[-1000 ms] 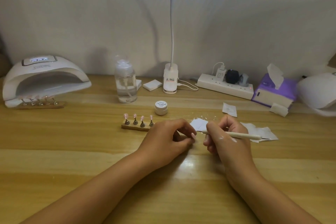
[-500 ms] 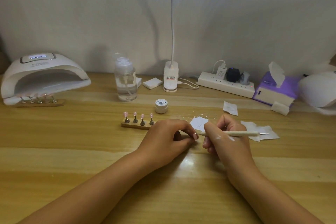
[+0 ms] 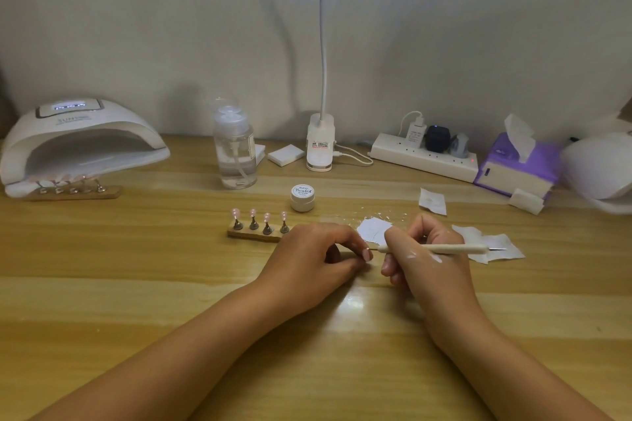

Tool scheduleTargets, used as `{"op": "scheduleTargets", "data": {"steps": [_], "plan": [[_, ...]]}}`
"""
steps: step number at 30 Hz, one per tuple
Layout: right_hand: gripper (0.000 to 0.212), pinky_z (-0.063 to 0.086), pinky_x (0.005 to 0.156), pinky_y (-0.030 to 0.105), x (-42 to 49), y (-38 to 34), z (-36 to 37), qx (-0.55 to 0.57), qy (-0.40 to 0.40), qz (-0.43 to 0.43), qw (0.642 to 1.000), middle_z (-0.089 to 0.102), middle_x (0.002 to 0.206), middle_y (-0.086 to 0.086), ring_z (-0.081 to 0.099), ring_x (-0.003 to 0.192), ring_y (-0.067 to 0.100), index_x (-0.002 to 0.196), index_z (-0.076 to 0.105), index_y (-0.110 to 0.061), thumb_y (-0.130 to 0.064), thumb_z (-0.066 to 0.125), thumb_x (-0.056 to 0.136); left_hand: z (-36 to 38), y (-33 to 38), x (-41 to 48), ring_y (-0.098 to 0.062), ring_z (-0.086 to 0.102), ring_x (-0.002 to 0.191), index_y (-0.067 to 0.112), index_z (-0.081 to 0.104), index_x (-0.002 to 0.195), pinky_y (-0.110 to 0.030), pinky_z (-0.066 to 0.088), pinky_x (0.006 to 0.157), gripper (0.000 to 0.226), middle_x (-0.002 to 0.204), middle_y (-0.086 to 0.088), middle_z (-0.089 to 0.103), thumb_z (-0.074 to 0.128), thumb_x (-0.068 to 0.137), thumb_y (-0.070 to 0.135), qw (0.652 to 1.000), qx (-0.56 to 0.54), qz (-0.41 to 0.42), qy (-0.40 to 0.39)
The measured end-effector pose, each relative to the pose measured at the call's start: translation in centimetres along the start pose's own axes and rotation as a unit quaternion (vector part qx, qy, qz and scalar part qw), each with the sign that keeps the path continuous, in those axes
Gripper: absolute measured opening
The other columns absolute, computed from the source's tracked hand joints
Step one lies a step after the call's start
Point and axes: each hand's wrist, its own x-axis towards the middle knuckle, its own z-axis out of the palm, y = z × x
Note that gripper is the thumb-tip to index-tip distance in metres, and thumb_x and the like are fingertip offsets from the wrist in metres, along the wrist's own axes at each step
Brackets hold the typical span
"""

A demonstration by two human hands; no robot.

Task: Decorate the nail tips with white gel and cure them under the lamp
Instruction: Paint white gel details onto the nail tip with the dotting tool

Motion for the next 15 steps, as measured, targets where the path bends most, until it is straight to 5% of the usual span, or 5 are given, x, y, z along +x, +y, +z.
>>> {"op": "scheduleTargets", "data": {"steps": [11, 15], "plan": [[0.019, 0.036, 0.039, 0.017, -0.02, 0.03, -0.02, 0.000, 0.002, -0.004, 1.000, 0.058, 0.047, 0.013, 0.048, 0.039, 0.012, 0.055, 0.043, -0.018, -0.020, 0.060, 0.062, -0.02, -0.05, -0.01, -0.007, 0.063, 0.068, 0.036, 0.073, 0.085, -0.029, 0.051, 0.067, 0.012, 0.080, 0.024, 0.069, 0.074, 0.084, 0.024, 1.000, 0.002, 0.000, -0.002], [0.028, 0.039, 0.043, 0.022, 0.13, 0.26, -0.07, -0.015, -0.008, -0.013, 1.000, 0.060, 0.049, 0.014, 0.050, 0.041, 0.014, 0.060, 0.042, -0.013, -0.008, 0.065, 0.075, 0.01, -0.12, 0.03, -0.008, 0.062, 0.066, 0.035, 0.073, 0.084, -0.029, 0.050, 0.066, 0.013, 0.079, 0.020, 0.070, 0.074, 0.083, 0.022, 1.000, 0.005, 0.002, 0.002]]}}
